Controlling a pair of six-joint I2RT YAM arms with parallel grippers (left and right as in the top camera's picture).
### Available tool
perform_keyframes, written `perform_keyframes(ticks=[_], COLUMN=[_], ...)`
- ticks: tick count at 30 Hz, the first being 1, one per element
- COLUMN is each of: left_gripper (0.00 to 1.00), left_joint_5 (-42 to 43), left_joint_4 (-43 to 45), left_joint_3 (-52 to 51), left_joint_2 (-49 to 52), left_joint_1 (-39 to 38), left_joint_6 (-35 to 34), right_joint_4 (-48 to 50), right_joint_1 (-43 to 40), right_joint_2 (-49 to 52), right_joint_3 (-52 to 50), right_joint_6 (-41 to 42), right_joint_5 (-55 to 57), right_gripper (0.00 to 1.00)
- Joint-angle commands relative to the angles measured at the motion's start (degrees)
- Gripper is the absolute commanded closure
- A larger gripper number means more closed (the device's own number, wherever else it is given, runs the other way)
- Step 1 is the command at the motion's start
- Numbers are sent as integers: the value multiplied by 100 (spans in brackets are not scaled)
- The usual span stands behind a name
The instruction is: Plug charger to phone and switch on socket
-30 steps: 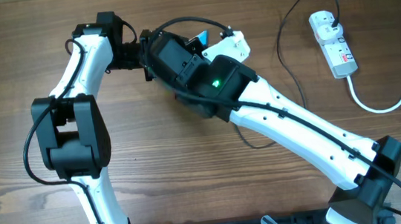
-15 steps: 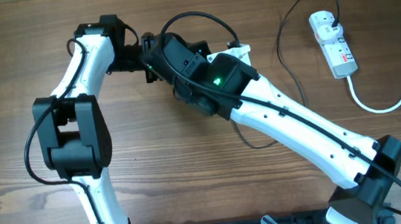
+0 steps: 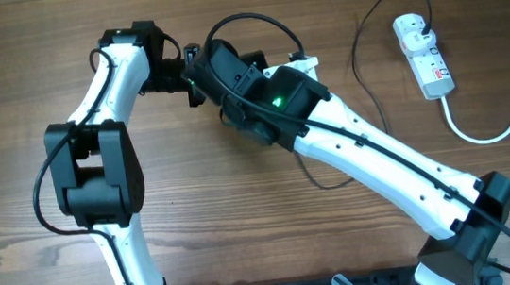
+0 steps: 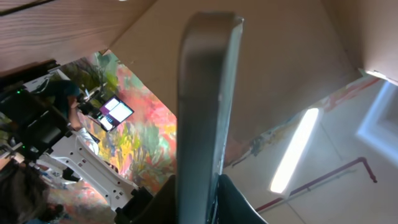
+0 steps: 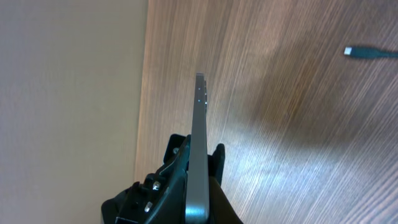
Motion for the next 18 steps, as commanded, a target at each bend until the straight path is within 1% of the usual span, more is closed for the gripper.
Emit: perform_keyframes(ticks=[1,4,8,9,12,14,17,18], left_gripper=[84,85,95,96,96,96,96,96], left_joint_5=[101,101,101,101,101,98,98,98], left_joint_4=[-28,-28,-28,-28,-28,-26,-24,-22], left_joint_3=[55,55,55,55,55,55,55,55], left_joint_2=[-201,-201,-201,-201,-201,-201,-201,-201], left_joint_1=[-7,-7,-7,-7,-7,-7,-4,0], left_joint_6=[-17,-17,-17,-17,-17,-17,-17,-17], right_joint_4=[81,81,90,94,98,96,81,105], right_joint_1=[-2,-2,-2,-2,-2,-2,-2,-2], right_joint_2=[-83,-83,-83,-83,-83,-83,-83,-83], right_joint_3=[7,7,7,7,7,7,7,7], right_joint_6=[9,9,9,9,9,-2,-85,-391], right_joint_5=[-24,-28,-175,-173,-175,-175,-164,-44], right_gripper=[92,92,91,89,85,76,53,44])
